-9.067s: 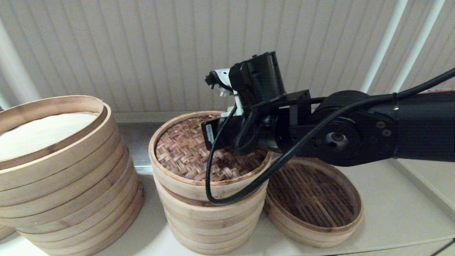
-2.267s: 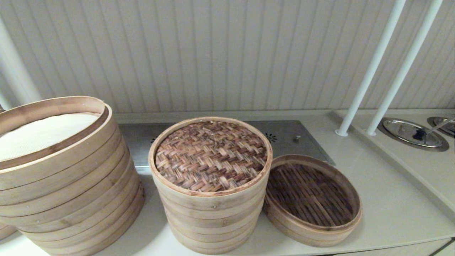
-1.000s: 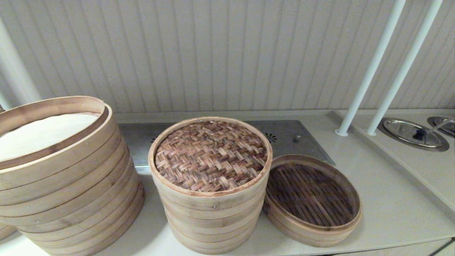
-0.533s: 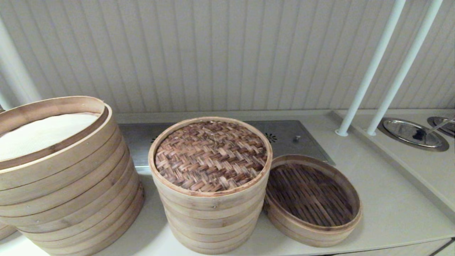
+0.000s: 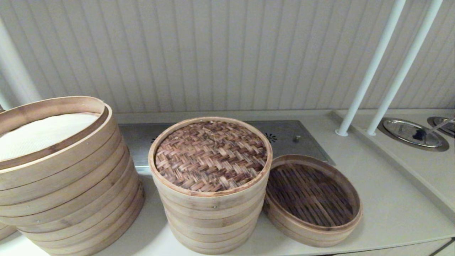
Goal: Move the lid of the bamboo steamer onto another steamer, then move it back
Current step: Pick up the steamer
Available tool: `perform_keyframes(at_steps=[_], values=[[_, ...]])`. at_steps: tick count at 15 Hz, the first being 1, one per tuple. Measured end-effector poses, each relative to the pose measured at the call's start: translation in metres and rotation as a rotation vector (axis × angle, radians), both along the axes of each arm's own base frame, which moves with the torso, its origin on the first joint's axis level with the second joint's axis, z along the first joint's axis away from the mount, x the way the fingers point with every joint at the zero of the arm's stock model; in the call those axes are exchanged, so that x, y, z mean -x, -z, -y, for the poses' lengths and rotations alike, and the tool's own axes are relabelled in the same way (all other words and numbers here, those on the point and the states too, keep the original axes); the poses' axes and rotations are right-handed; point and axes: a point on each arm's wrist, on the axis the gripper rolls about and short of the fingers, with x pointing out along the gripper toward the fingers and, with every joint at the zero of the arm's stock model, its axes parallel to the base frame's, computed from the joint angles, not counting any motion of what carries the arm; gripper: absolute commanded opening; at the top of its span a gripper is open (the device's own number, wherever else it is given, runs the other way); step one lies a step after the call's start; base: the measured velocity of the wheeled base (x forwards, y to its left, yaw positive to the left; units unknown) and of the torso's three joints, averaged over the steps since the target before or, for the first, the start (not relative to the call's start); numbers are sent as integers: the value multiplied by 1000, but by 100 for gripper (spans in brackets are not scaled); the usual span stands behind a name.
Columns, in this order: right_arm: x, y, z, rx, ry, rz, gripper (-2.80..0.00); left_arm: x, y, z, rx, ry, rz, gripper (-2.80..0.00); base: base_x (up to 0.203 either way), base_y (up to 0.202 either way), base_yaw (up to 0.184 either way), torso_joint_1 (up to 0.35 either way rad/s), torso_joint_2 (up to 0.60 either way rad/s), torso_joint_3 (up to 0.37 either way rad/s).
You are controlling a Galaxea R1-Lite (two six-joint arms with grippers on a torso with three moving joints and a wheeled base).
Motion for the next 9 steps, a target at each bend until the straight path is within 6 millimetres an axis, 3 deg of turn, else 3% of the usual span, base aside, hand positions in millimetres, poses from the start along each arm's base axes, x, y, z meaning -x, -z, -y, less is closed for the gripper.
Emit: perform_keyframes(at_steps=[2,4,9], values=[[-1,-9,0,7,-4,-22,-280,0,0,0,0,1,0,-280,0,0,0,0,0,0],[1,-32,-1,8,-25,-7,-280,0,0,0,-1,1,0,-280,0,0,0,0,0,0],[-9,-111,-3,0,-128,-42,-280,0,0,0,0,0,0,-280,0,0,0,0,0,0]])
